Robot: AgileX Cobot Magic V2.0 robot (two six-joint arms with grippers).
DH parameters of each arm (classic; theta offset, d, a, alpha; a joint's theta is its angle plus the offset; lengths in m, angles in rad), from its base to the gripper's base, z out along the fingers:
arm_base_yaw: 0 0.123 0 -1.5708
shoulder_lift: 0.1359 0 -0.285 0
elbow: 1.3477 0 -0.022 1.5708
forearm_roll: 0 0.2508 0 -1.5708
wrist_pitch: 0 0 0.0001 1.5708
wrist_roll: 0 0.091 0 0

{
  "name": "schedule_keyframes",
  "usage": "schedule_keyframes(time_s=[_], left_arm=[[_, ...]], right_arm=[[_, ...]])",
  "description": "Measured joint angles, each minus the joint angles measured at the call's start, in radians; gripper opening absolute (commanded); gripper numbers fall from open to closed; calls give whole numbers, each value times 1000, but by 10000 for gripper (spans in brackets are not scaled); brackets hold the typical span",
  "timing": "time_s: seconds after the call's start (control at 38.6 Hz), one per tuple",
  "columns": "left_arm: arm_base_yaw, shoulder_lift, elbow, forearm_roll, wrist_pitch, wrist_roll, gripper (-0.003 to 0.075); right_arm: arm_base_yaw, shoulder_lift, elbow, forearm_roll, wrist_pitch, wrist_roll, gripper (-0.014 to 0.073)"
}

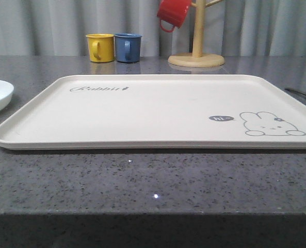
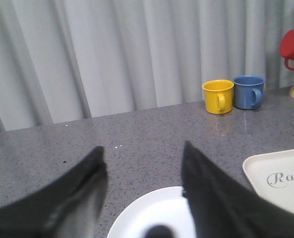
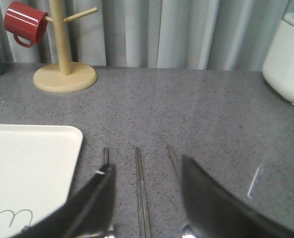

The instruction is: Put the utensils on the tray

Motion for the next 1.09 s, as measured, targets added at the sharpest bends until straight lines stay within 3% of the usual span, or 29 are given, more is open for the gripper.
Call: schedule_keyframes(time_s=[0.08, 0.42, 0.52, 0.88, 1.09], left_arm=[[0, 0, 0, -8, 0, 0, 689], [0, 2, -2, -29, 5, 0, 621], [-5, 37, -38, -29, 75, 0, 603], [-158, 458, -376, -29, 628, 19, 587], [-206, 699, -549, -41, 866, 35, 586]], right_arm=[[0, 0, 0, 0, 0, 0, 657], [0, 0, 0, -1, 11, 0, 643], [0, 0, 0, -1, 15, 0, 643], [0, 0, 0, -1, 15, 0, 643], [0, 0, 0, -1, 15, 0, 643]])
